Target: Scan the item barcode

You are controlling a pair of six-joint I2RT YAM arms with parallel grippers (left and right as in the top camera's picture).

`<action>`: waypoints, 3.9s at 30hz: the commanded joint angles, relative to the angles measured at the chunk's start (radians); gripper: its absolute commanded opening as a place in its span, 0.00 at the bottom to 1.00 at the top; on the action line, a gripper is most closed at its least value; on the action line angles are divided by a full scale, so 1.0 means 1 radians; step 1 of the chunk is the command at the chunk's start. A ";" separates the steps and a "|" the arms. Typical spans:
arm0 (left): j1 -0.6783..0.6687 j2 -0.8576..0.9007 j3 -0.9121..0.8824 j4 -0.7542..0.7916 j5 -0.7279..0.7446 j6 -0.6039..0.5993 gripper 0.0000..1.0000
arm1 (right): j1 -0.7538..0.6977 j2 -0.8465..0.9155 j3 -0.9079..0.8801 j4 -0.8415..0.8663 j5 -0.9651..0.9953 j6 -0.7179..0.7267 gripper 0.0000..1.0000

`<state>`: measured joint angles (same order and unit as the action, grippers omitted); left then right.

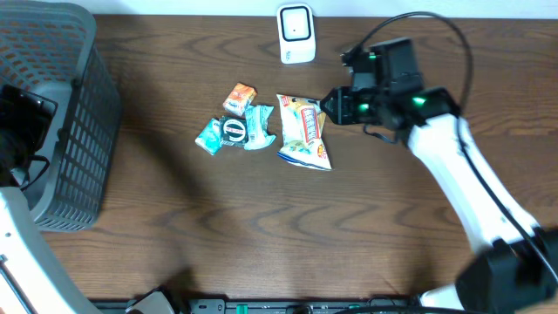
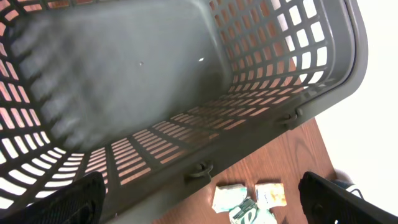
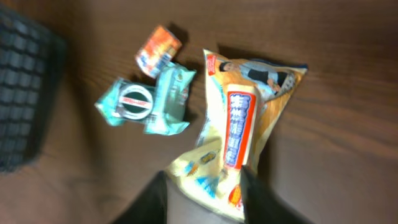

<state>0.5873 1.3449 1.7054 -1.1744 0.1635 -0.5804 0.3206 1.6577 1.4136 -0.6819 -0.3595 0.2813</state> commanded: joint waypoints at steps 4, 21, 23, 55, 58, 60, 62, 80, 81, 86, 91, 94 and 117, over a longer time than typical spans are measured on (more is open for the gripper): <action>0.003 -0.010 0.014 -0.002 0.011 -0.008 0.98 | 0.051 0.244 0.010 0.135 0.036 0.100 0.06; 0.003 -0.010 0.014 -0.002 0.011 -0.008 0.98 | 0.032 0.204 0.051 -0.160 0.153 0.018 0.06; 0.003 -0.010 0.014 -0.002 0.011 -0.008 0.97 | 0.034 0.129 0.051 -0.175 0.195 0.010 0.11; 0.003 -0.010 0.014 -0.002 0.011 -0.008 0.98 | 0.047 0.425 0.045 -0.101 0.286 0.010 0.32; 0.003 -0.010 0.014 -0.002 0.011 -0.008 0.97 | 0.055 0.485 0.045 -0.121 0.271 0.010 0.26; 0.003 -0.010 0.014 -0.002 0.011 -0.008 0.98 | 0.055 0.488 0.046 -0.128 0.271 0.010 0.26; 0.003 -0.010 0.014 -0.002 0.011 -0.008 0.98 | 0.048 0.466 0.064 -0.161 0.274 0.017 0.24; 0.003 -0.010 0.014 -0.002 0.011 -0.008 0.98 | 0.146 0.243 0.169 -0.417 0.345 0.040 0.06; 0.003 -0.010 0.014 -0.002 0.011 -0.008 0.98 | 0.151 0.247 0.137 -0.406 0.377 0.065 0.06; 0.003 -0.010 0.014 -0.002 0.011 -0.008 0.98 | 0.149 0.261 -0.051 -0.306 0.518 0.171 0.05; 0.003 -0.010 0.014 -0.002 0.011 -0.008 0.97 | 0.120 0.261 -0.139 -0.265 0.519 0.166 0.07; 0.003 -0.010 0.014 -0.002 0.011 -0.008 0.98 | 0.100 0.259 -0.101 -0.344 0.536 0.166 0.08; 0.003 -0.010 0.014 -0.002 0.011 -0.008 0.98 | 0.139 0.262 -0.170 -0.027 0.319 0.190 0.60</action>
<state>0.5873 1.3445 1.7054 -1.1748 0.1780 -0.5804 0.4561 1.9186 1.3266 -0.7963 0.0071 0.4461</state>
